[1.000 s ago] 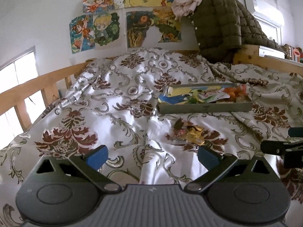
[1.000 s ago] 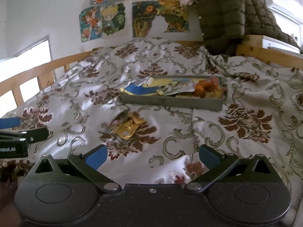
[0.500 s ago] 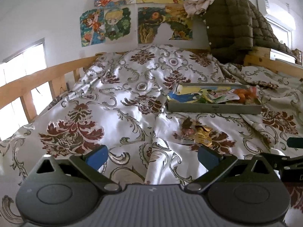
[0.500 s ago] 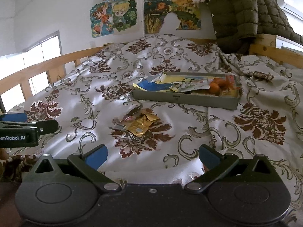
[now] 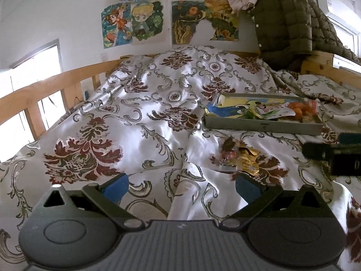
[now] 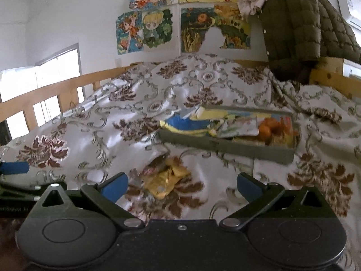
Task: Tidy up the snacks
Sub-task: 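Lower both open tools over the brown-wrapped candy and the gold foil packet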
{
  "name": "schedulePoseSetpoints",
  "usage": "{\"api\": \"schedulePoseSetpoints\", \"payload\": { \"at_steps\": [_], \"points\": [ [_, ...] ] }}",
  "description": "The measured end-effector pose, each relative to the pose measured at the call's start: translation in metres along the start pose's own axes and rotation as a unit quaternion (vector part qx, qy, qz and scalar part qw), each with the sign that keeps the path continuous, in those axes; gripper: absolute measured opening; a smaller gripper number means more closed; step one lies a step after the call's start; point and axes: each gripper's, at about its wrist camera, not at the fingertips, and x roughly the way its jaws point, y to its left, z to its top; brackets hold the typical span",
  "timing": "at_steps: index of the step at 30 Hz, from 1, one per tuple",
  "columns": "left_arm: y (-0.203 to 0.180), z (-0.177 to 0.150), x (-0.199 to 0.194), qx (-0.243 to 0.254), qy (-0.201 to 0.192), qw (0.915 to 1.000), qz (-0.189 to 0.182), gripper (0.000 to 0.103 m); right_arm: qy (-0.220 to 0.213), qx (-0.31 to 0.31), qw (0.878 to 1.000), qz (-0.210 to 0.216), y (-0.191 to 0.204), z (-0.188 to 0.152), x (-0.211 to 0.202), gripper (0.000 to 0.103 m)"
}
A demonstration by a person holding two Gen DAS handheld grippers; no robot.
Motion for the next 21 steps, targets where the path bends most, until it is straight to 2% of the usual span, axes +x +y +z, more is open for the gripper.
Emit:
{"api": "schedulePoseSetpoints", "payload": {
  "at_steps": [12, 21],
  "points": [
    [-0.016, 0.020, 0.048, -0.003, 0.026, 0.9996, 0.008, 0.103, -0.001, -0.004, 1.000, -0.013, -0.036, 0.008, 0.035, 0.102],
    [-0.039, 0.029, 0.088, 0.062, 0.042, 0.9969, -0.024, 0.103, 0.020, 0.004, 0.999, -0.024, -0.066, -0.006, 0.057, 0.102]
  ]
}}
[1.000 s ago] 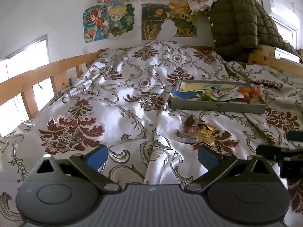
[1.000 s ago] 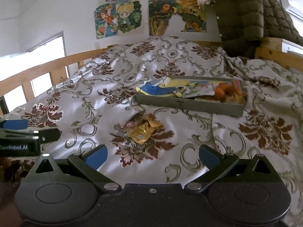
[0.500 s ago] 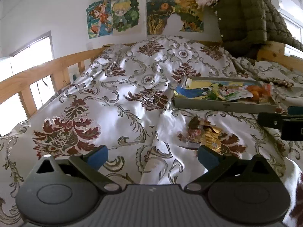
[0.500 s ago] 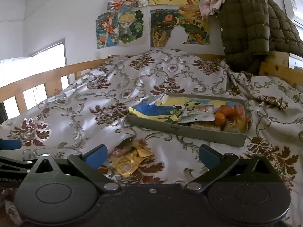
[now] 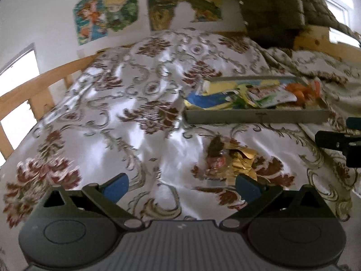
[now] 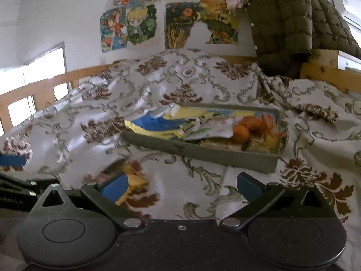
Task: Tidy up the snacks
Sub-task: 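Lower both open tools over the brown-wrapped candy and the gold foil packet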
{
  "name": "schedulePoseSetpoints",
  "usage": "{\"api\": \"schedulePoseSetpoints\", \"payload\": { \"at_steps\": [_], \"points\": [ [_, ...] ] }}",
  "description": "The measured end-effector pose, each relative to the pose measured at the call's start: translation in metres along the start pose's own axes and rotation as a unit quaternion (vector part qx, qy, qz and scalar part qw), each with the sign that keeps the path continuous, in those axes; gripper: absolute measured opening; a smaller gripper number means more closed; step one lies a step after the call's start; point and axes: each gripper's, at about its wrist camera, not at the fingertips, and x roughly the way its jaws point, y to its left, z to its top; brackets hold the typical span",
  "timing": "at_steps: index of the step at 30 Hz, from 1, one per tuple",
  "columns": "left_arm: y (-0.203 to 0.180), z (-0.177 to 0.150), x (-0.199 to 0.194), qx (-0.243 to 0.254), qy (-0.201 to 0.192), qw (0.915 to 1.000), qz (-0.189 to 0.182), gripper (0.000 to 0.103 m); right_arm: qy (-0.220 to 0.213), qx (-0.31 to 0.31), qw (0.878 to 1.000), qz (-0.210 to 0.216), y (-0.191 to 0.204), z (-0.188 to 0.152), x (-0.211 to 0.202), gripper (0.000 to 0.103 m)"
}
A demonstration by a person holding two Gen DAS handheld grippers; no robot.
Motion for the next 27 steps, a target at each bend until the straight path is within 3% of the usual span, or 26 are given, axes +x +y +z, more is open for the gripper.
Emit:
{"api": "schedulePoseSetpoints", "payload": {
  "at_steps": [13, 20, 27],
  "points": [
    [-0.008, 0.024, 0.065, 0.049, 0.048, 0.9970, -0.037, 0.103, 0.048, 0.001, 0.998, 0.038, -0.013, -0.009, 0.033, 0.102],
    [0.012, 0.042, 0.097, 0.009, 0.072, 0.9973, -0.008, 0.102, 0.069, -0.016, 0.995, 0.069, 0.013, -0.007, 0.045, 0.102],
    [0.033, 0.051, 0.107, -0.027, 0.075, 0.9968, -0.006, 0.102, 0.094, -0.024, 0.992, 0.081, 0.045, -0.001, 0.073, 0.102]
  ]
}}
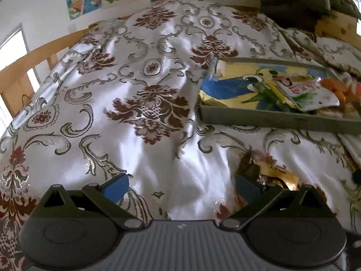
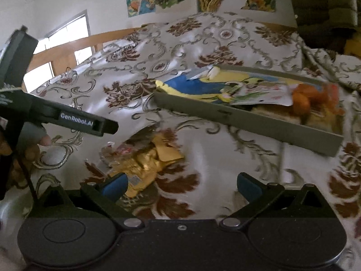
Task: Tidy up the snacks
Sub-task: 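Lower both open tools over the brown-wrapped candy and the gold foil packet, then grasp the brown-wrapped candy with left gripper while right gripper grasps the gold foil packet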
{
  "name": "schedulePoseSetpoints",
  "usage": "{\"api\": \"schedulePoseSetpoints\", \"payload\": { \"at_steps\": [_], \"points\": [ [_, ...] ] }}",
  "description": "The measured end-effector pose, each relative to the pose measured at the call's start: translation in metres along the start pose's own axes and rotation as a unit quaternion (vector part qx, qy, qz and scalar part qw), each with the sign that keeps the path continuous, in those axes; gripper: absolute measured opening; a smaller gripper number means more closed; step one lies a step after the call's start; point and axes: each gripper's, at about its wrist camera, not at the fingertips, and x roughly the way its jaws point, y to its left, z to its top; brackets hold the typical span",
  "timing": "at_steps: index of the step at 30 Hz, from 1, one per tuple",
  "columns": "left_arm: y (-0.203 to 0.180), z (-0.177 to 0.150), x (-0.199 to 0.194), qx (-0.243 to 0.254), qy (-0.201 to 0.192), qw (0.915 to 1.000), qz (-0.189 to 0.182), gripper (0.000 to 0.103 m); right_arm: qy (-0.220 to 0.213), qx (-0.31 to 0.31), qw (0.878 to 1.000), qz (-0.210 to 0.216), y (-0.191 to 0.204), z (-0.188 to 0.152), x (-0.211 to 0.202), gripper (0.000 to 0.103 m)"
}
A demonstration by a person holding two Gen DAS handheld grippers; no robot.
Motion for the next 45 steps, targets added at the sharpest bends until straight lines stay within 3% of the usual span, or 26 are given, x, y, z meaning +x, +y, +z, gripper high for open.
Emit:
{"api": "schedulePoseSetpoints", "payload": {
  "at_steps": [9, 13, 16, 23, 27, 32, 38, 42, 45],
  "points": [
    [0.026, 0.005, -0.012, -0.033, -0.013, 0.9994, -0.003, 0.102, 0.036, 0.035, 0.998, -0.025, 0.037, 0.027, 0.058, 0.102],
    [0.036, 0.006, -0.018, -0.040, -0.016, 0.9991, -0.004, 0.102, 0.046, 0.014, 0.998, -0.039, 0.047, 0.023, 0.065, 0.102],
    [0.039, 0.004, -0.022, -0.043, -0.019, 0.9988, -0.011, 0.102, 0.050, 0.008, 0.998, -0.037, 0.035, 0.018, 0.056, 0.102],
    [0.027, -0.004, -0.023, -0.026, -0.015, 0.9983, -0.049, 0.102, 0.073, -0.006, 0.994, -0.087, -0.020, 0.004, 0.037, 0.102],
    [0.013, -0.005, -0.020, -0.012, -0.008, 0.9981, -0.060, 0.102, 0.046, 0.011, 0.997, -0.061, -0.026, 0.002, 0.023, 0.102],
    [0.003, 0.003, -0.007, -0.005, 0.006, 0.9965, -0.083, 0.102, 0.031, -0.001, 0.999, 0.014, 0.000, 0.004, 0.024, 0.102],
    [-0.005, 0.015, 0.017, -0.032, 0.045, 0.9854, -0.161, 0.101, 0.022, 0.028, 0.996, 0.087, 0.011, 0.001, 0.031, 0.102],
    [-0.015, 0.016, 0.028, -0.015, 0.065, 0.9791, -0.192, 0.093, 0.024, 0.064, 0.987, 0.143, -0.002, 0.002, 0.034, 0.102],
    [-0.022, 0.016, 0.041, 0.008, 0.090, 0.9793, -0.181, 0.083, 0.027, 0.086, 0.981, 0.172, -0.014, 0.002, 0.038, 0.101]
  ]
}}
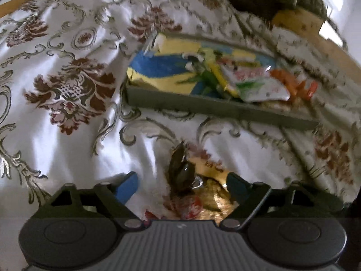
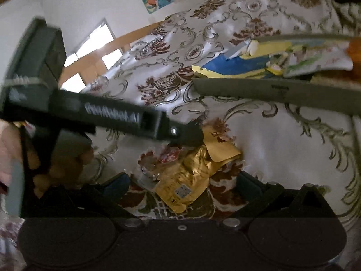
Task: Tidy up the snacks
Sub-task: 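Grasp the brown-wrapped candy with left gripper while right gripper grasps the gold foil packet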
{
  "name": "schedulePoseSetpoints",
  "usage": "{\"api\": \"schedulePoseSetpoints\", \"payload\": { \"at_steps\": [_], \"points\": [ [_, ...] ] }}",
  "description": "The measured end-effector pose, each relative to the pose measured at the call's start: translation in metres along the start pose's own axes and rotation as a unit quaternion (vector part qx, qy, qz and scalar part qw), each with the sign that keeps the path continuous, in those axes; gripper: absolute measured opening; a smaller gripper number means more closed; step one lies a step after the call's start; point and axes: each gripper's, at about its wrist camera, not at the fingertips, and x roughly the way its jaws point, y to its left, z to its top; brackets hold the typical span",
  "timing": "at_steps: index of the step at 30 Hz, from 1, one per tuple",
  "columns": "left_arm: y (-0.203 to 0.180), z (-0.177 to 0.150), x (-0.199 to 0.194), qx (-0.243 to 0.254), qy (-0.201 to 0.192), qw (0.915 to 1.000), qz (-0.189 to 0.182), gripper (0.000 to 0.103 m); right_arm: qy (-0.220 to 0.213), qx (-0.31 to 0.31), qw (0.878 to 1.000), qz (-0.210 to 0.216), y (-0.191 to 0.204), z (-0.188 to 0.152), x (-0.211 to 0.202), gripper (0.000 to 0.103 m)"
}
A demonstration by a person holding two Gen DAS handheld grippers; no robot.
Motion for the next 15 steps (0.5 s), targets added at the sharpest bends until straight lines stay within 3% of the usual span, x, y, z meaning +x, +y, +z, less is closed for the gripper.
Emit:
{"api": "schedulePoseSetpoints", "payload": {
  "at_steps": [5, 10, 15],
  "points": [
    [-0.0076, -0.0006, 0.0065, 0.047, 0.013, 0.9987, 0.014, 0.078, 0.006, -0.013, 1.000, 0.026, -0.0050, 0.0017, -0.0007, 0.101],
    [-0.0039, -0.0009, 0.0041, 0.039, 0.019, 0.9988, -0.024, 0.054, 0.005, -0.011, 0.999, 0.031, -0.0072, 0.0013, -0.0012, 0.101],
    [-0.0050, -0.0013, 0.0004, 0.037, 0.019, 0.9989, -0.023, 0.052, 0.004, -0.017, 0.999, 0.028, -0.0064, 0.0014, -0.0011, 0.101]
  ]
}}
